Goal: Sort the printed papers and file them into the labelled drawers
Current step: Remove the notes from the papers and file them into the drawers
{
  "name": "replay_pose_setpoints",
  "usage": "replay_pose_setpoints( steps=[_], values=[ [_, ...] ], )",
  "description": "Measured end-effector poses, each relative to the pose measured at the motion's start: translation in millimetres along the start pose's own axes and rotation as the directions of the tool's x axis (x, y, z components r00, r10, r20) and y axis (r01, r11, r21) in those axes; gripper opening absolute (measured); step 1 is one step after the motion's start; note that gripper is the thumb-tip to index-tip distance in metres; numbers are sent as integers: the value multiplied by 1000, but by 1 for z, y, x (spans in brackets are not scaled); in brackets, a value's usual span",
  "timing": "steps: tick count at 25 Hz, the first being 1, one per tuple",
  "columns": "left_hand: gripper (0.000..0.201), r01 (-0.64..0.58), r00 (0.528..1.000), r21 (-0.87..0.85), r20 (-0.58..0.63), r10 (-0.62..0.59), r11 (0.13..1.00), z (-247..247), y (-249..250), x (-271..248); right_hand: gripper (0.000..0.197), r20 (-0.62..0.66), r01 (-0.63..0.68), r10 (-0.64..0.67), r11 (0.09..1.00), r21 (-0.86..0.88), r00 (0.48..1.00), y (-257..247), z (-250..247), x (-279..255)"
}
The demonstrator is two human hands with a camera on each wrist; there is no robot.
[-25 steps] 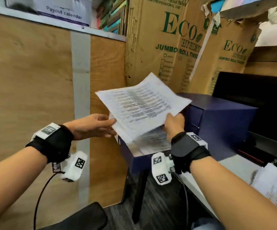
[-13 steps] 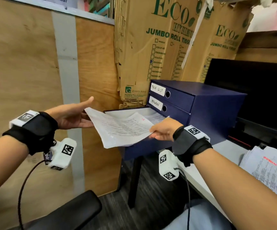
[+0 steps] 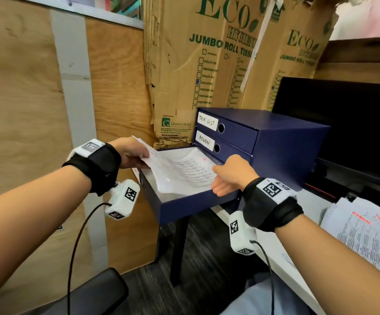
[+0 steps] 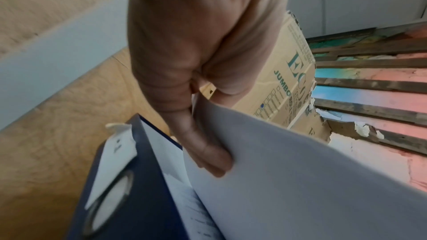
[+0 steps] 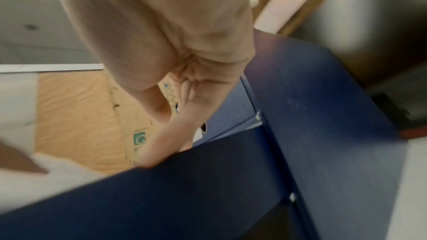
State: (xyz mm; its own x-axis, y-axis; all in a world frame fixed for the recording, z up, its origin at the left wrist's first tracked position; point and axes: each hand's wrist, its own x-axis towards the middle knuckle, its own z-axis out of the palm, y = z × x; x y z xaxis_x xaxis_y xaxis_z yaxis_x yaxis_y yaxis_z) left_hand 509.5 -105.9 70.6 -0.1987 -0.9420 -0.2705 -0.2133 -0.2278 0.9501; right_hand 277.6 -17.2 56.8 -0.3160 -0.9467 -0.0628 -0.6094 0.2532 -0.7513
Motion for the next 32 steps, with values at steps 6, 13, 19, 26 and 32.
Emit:
replay_pose_setpoints(
  steps=[6, 13, 19, 26, 32],
  values=[
    [27, 79, 986, 38, 143, -84, 996, 35, 2, 13, 29, 106, 511, -506, 797, -321, 856, 9, 8, -14],
    [24, 102, 981, 7, 166, -102, 995, 29, 6, 16, 60, 585, 645, -381, 681, -346, 716, -7, 47, -21],
    [7, -160, 974, 385, -87, 209, 909, -8, -6, 26, 77, 480, 503, -259, 708, -495, 838, -9, 54, 6],
    [17, -24, 991, 435, -109, 79, 900, -32, -29, 21, 72, 528, 555, -287, 690, -465, 799, -6, 56, 8],
    [6, -5, 987, -122, -158, -14, 993, -21, -40, 21, 58, 233, 586, -539, 768, -259, 810, 3, 31, 22]
  ],
)
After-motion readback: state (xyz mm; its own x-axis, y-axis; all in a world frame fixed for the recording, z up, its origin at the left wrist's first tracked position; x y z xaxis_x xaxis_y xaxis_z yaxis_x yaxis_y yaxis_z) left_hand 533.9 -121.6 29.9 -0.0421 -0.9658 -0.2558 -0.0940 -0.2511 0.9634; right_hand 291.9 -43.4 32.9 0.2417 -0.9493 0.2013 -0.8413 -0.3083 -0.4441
